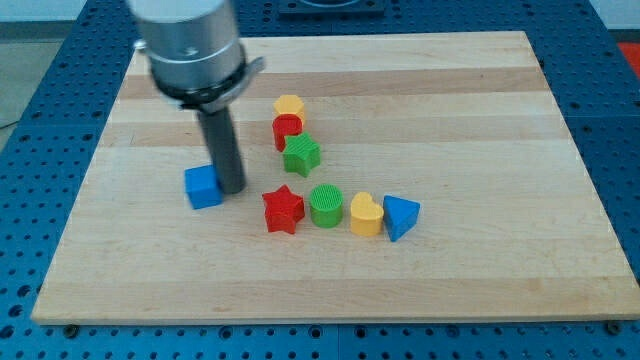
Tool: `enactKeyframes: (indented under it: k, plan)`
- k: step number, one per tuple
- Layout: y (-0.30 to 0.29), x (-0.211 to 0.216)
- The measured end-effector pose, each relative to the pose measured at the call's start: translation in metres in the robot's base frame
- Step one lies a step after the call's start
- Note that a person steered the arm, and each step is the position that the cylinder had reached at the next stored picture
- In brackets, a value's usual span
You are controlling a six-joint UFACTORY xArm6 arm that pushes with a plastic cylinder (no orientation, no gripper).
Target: Move the blue cube towards the up
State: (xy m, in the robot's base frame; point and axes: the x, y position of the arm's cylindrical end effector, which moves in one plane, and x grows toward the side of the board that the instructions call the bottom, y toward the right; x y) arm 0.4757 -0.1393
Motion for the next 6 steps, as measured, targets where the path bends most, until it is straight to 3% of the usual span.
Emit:
enactKeyframes:
  k: [1, 3, 4, 5, 6]
  plan:
    - [-0.032, 0.003]
    - [-0.037, 0.045]
    - [-0.077, 0.008]
    - [-0.104, -0.077]
    - [-0.111, -0.113]
